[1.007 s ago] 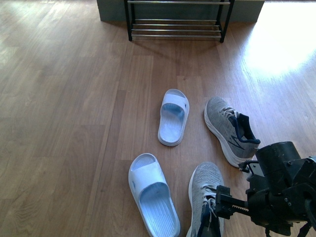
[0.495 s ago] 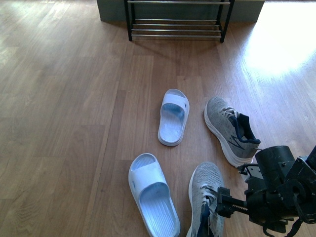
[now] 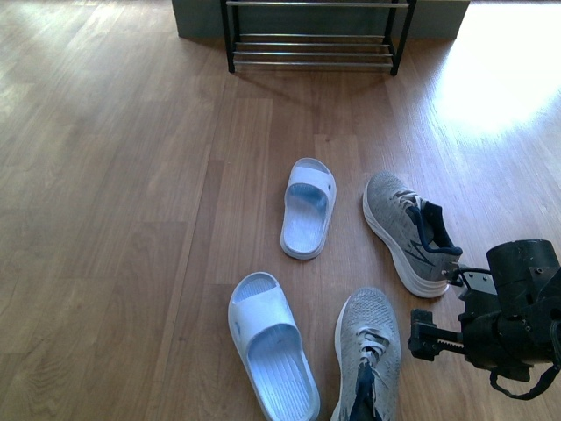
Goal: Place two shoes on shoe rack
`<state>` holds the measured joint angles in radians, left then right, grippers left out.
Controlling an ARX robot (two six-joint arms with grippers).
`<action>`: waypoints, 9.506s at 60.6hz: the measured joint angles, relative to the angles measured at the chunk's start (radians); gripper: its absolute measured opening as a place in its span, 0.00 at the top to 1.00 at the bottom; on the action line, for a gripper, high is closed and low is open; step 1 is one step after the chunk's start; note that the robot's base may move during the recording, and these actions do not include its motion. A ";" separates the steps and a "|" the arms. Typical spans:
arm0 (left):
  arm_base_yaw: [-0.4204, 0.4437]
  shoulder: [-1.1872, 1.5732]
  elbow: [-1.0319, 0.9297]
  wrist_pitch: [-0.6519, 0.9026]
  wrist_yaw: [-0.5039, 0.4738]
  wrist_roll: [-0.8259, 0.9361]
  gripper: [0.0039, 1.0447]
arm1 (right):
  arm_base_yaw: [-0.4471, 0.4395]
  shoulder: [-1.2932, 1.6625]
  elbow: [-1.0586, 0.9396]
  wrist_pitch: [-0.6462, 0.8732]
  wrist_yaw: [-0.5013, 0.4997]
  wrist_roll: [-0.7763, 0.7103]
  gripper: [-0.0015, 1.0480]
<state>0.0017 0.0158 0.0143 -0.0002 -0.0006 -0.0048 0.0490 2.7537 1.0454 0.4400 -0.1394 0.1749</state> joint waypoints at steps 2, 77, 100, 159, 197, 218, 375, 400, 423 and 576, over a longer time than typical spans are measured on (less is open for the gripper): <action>0.000 0.000 0.000 0.000 0.000 0.000 0.09 | -0.002 0.001 0.008 -0.007 -0.002 -0.006 0.09; 0.000 0.000 0.000 0.000 0.000 0.000 0.09 | -0.057 0.130 -0.109 0.954 0.076 -0.150 0.86; 0.000 0.000 0.000 0.000 0.000 0.000 0.09 | -0.057 0.130 -0.116 0.954 0.076 -0.150 0.98; 0.000 0.000 0.000 0.000 0.000 0.000 0.09 | -0.057 0.130 -0.148 0.954 0.076 -0.149 0.36; -0.002 -0.001 0.000 0.000 0.000 0.001 0.09 | -0.051 -1.659 -1.049 0.710 0.139 -0.172 0.07; -0.002 -0.001 0.000 0.000 0.000 0.001 0.09 | -0.051 -1.664 -1.049 0.710 0.140 -0.172 0.09; -0.002 -0.001 0.000 0.000 0.000 0.001 0.09 | 0.280 0.125 0.162 -0.265 0.037 -0.063 0.36; -0.002 -0.001 0.000 0.000 0.000 0.001 0.09 | 0.232 0.165 0.231 -0.285 -0.024 -0.066 0.69; -0.002 -0.001 0.000 0.000 0.000 0.001 0.09 | 0.141 0.061 0.145 -0.124 -0.048 -0.106 0.80; -0.002 -0.001 0.000 0.000 0.000 0.001 0.09 | -0.465 -1.783 -0.546 -0.546 -0.303 -0.111 0.99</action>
<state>-0.0002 0.0147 0.0143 -0.0006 -0.0006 -0.0040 -0.4156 0.9703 0.4999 -0.1055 -0.4419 0.0635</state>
